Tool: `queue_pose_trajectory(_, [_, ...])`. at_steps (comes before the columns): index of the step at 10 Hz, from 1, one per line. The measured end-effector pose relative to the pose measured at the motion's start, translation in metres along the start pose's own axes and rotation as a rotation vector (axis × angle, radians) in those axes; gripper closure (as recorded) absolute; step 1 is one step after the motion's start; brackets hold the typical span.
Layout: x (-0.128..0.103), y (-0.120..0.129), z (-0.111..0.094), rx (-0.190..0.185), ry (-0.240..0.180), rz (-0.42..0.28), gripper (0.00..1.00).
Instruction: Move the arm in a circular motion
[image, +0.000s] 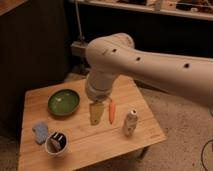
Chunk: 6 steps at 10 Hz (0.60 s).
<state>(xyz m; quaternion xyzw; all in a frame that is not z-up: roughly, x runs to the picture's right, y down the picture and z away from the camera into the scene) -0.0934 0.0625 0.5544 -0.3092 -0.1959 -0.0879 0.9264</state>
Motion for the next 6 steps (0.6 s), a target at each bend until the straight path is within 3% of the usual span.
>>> queue_pose_trajectory(3, [-0.045, -0.041, 0.031, -0.016, -0.045, -0.085, 0.20])
queue_pose_trajectory(6, [-0.049, -0.097, 0.041, -0.006, -0.035, -0.127, 0.20])
